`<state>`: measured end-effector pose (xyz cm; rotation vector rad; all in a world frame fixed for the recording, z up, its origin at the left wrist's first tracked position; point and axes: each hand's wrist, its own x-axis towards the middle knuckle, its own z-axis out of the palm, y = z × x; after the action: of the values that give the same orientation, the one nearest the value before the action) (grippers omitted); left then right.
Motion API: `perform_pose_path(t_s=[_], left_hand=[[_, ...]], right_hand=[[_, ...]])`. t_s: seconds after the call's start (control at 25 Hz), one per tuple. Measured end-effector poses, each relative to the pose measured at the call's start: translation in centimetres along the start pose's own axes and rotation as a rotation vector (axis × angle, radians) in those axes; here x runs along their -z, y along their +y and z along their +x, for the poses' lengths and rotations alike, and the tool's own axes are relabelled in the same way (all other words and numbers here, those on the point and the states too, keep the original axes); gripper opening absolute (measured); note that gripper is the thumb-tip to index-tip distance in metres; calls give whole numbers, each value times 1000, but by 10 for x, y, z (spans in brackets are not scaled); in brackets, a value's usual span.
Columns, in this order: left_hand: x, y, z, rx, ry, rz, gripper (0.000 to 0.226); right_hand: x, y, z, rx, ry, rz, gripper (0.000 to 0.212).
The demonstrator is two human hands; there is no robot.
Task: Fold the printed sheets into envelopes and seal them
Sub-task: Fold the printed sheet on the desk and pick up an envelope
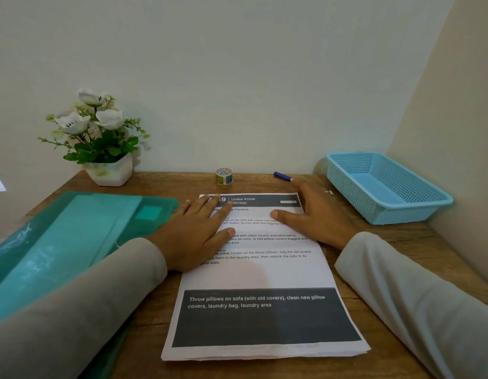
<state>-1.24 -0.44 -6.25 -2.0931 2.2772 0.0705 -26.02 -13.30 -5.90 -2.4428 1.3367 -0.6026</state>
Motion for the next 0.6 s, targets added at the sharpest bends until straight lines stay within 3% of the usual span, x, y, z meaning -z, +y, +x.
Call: perform_pose_path(t_s=[0.16, 0.36, 0.48, 0.6], left_hand=[[-2, -1, 1, -1, 4, -9, 86], [-5, -4, 5, -10, 4, -14, 90], [-5, -4, 4, -14, 6, -24, 99], [-5, -3, 3, 10, 25, -52, 85]], right_hand=[[-1, 4, 2, -9, 20, 109, 90], [2, 5, -1, -21, 146, 397, 72], [2, 7, -2, -20, 102, 550, 76], [0, 11, -1, -29, 12, 691, 84]])
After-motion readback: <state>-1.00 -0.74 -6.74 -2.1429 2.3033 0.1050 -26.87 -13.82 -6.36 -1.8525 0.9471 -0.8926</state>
